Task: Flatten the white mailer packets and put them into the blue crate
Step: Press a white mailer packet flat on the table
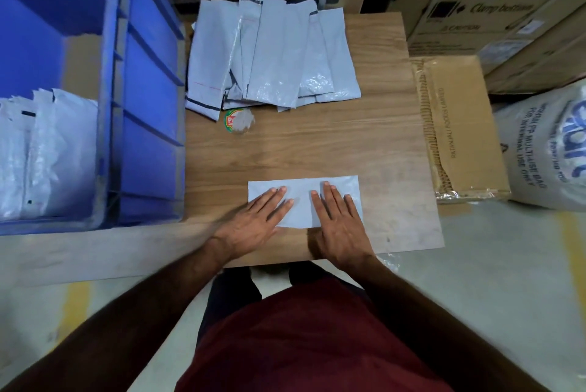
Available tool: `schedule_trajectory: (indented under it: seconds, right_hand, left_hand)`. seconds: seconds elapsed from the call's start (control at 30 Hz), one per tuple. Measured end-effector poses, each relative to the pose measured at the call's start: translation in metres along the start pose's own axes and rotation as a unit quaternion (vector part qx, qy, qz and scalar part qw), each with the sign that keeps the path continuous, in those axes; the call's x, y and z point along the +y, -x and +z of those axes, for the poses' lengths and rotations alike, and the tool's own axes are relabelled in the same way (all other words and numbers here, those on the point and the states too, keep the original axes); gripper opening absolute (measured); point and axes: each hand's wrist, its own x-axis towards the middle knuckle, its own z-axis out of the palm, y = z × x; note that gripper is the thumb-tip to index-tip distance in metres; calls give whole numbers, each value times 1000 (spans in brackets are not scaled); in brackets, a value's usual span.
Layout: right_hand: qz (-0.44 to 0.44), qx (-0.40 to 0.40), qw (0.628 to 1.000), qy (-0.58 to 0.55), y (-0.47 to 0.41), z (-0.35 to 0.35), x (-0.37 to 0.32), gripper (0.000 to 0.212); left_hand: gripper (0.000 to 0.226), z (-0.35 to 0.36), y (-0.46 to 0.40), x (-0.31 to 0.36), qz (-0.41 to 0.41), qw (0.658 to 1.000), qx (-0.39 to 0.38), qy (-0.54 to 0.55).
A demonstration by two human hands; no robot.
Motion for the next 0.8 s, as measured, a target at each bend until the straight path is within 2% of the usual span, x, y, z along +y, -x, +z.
schedule_trajectory:
  seconds: [0.13, 0.3, 0.43, 0.63, 0.8]
  right_hand:
    - [-2, 16, 1000, -9, -4, -5, 2, 71]
    - [-24, 102, 994, 13, -11, -32, 3, 76]
    - [-46, 141, 988, 42, -16, -53, 4, 80]
    - [-77, 95, 991, 50, -33, -73, 8, 81]
    - [-64, 58, 992, 91, -56, -56, 10, 78]
  left_hand:
    - [61, -26, -6, 1, 13, 999, 50, -10]
    - [82, -46, -9, 2, -46, 998, 2, 41]
    - [102, -54, -11, -12, -43, 997, -8, 61]
    - [102, -72, -19, -31, -27, 996, -33, 82]
    - [92, -63, -31, -37, -99, 993, -58, 5]
